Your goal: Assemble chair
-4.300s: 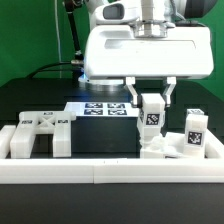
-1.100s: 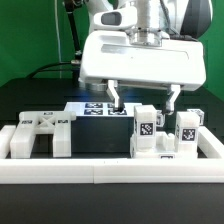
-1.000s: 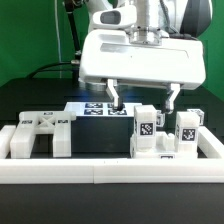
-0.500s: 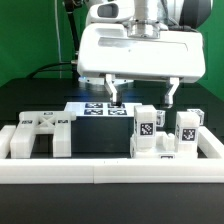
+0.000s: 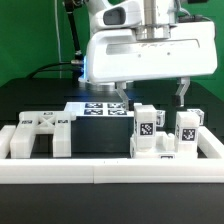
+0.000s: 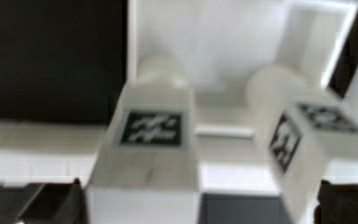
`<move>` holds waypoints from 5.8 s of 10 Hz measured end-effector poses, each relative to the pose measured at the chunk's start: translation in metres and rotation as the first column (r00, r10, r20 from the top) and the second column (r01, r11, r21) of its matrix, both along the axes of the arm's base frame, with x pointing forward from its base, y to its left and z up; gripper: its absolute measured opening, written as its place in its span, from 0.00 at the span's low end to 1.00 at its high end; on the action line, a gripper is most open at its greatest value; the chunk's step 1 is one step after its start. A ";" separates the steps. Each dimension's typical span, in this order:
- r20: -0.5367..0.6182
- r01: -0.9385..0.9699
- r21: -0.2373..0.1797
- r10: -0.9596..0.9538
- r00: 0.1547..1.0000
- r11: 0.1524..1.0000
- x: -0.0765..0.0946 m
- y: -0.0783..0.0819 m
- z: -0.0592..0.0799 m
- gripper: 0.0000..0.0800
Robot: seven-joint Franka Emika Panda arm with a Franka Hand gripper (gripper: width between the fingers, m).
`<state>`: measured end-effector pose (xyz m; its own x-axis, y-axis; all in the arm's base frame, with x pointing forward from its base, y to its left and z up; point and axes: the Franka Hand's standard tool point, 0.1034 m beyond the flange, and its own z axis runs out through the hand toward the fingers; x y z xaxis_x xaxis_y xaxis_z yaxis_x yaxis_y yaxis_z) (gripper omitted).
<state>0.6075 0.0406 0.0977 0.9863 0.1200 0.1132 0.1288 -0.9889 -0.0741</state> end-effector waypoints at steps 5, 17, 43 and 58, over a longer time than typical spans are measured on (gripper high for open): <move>-0.007 0.017 -0.006 -0.017 1.000 1.000 0.003 -0.013 -0.008 0.81; -0.029 0.236 0.012 -0.236 0.971 0.972 0.001 -0.018 -0.014 0.36; -0.061 0.592 0.074 -0.589 0.806 0.802 0.004 0.017 -0.016 0.81; 0.003 0.209 0.004 -0.209 0.978 0.978 0.004 0.014 -0.017 0.36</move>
Offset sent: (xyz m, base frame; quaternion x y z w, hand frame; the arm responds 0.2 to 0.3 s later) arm 0.0091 -0.0114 -0.0059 -0.0181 0.0137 -0.0174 0.9996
